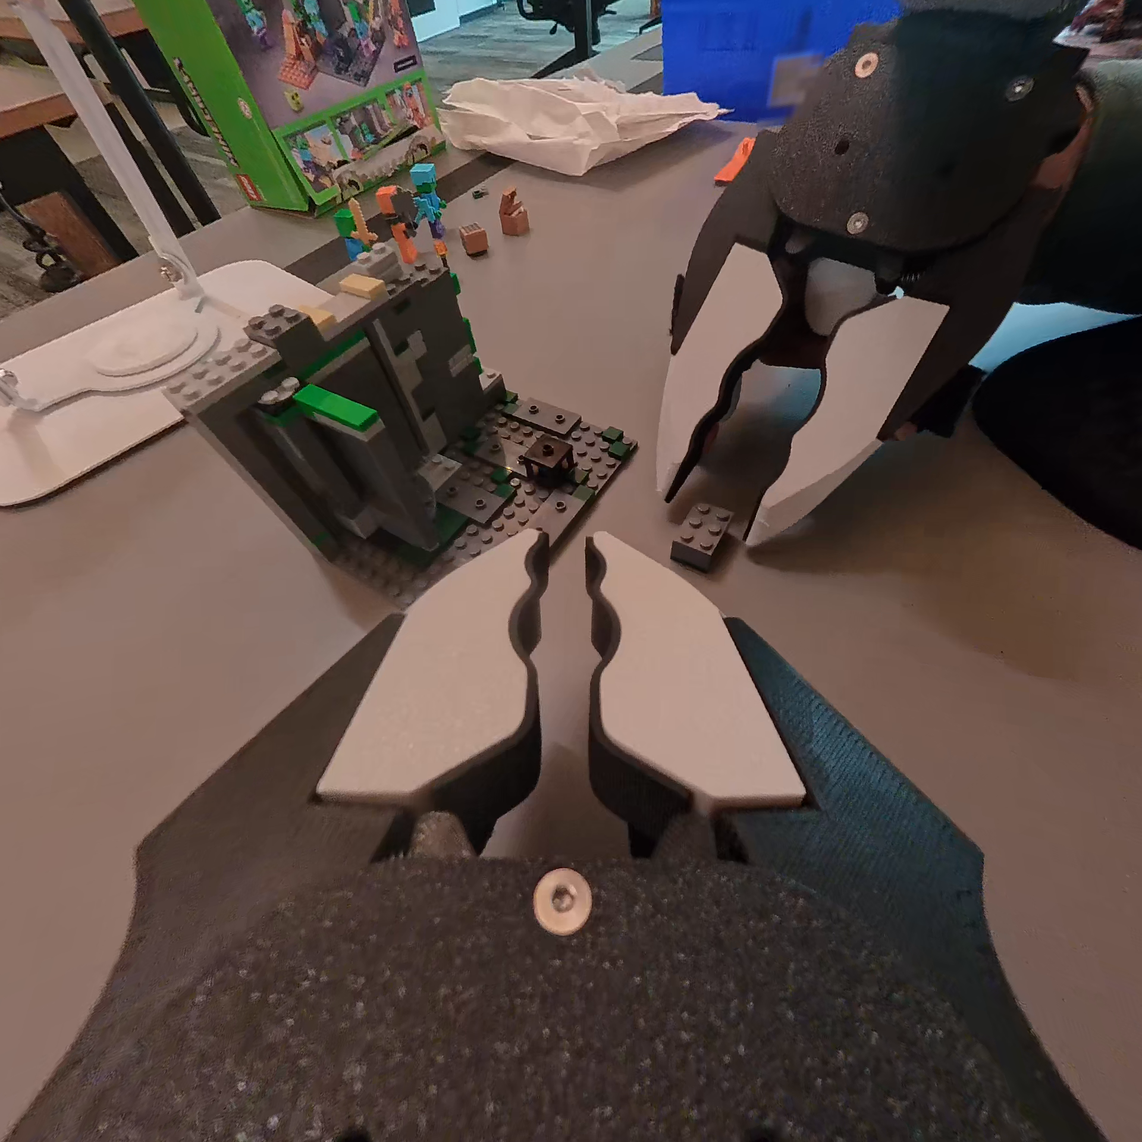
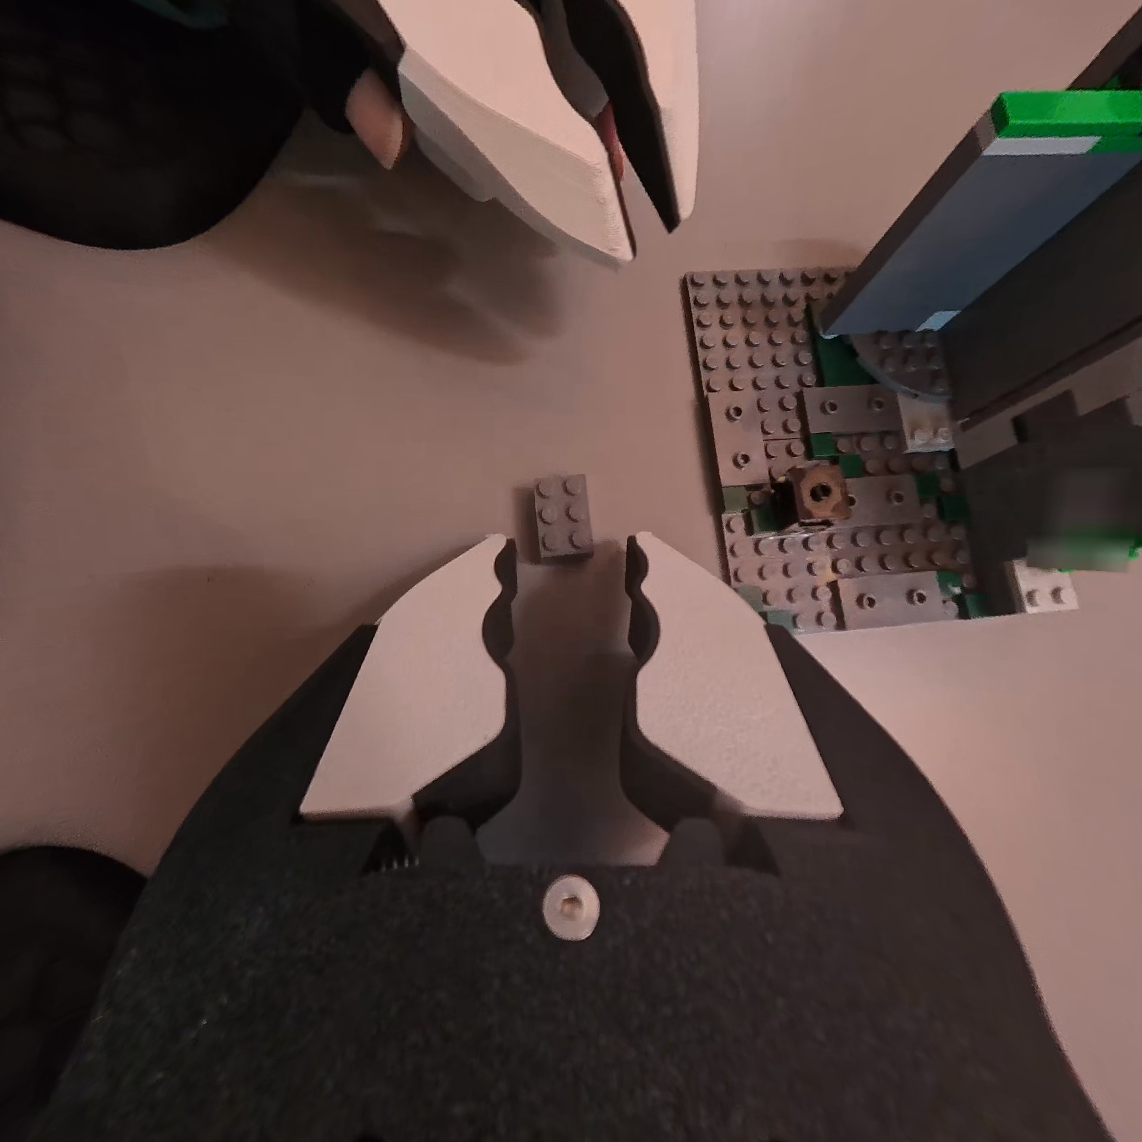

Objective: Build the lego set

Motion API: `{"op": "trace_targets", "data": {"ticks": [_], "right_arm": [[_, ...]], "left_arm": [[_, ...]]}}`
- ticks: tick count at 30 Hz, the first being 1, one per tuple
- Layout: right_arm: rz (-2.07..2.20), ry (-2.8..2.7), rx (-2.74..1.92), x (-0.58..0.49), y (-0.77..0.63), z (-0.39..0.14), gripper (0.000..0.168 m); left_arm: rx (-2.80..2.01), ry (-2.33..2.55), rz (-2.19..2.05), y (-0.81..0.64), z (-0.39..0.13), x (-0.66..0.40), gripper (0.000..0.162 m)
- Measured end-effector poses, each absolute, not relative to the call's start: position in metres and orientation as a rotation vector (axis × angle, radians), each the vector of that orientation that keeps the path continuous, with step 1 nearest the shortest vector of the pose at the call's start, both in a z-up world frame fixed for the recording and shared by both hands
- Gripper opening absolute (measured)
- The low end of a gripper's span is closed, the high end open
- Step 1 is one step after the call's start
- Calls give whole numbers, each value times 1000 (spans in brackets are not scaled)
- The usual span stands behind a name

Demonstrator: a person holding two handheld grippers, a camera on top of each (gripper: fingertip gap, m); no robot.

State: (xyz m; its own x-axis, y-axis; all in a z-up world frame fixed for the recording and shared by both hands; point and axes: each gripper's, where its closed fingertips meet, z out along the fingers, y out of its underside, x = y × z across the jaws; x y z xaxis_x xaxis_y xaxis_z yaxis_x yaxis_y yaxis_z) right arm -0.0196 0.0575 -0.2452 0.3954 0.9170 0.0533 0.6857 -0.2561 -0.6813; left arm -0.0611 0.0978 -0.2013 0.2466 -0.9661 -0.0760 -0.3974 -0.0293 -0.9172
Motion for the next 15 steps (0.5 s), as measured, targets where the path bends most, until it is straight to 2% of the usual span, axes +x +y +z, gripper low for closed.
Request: {"op": "trace_targets", "data": {"ticks": [15], "right_arm": [[354, -1419, -1972, -27, 61, -248, 17]], "left_arm": [[-1591, 1332, -748, 98, -205, -59, 10]]}}
